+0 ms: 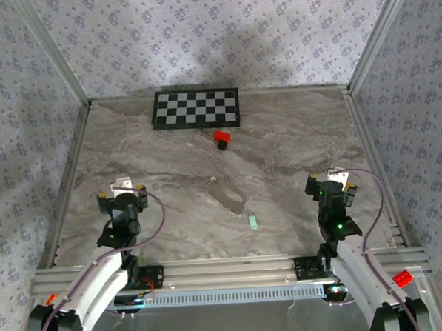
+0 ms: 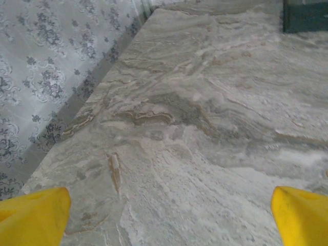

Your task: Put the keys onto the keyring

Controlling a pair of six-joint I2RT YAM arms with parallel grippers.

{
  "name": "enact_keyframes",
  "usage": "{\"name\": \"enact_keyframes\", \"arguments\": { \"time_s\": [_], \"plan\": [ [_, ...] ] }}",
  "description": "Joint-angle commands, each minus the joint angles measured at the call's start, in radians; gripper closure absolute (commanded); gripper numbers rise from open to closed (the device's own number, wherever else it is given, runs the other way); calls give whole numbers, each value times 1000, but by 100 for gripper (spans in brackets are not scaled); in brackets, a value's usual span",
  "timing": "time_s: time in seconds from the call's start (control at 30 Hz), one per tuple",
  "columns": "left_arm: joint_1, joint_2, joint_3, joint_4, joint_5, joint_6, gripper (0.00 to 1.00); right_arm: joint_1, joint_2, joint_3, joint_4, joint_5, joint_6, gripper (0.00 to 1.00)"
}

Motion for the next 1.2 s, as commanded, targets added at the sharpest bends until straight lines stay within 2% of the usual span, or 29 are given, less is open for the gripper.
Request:
{"name": "enact_keyframes", "arguments": {
  "time_s": [0.0, 0.2, 0.6, 0.9, 1.0, 1.17],
  "plan": [
    [57, 37, 24, 120, 88, -36, 1, -18, 80, 2, 160, -50, 29, 0],
    [97, 161, 42, 225, 129, -28, 1, -23, 306, 46, 351, -49, -35, 0],
    [146, 402, 95, 425, 165, 5, 0, -27, 605, 152, 539, -79, -125, 0],
    [166, 526, 133, 523, 184, 18, 0, -57, 737, 198, 659, -84, -146, 0],
    [167, 572, 143, 569, 211, 22, 1, -65, 826, 184, 817, -65, -201, 0],
    [169, 622, 166, 603, 228, 19, 0, -97, 848, 192, 804, -106, -158, 0]
  ]
}}
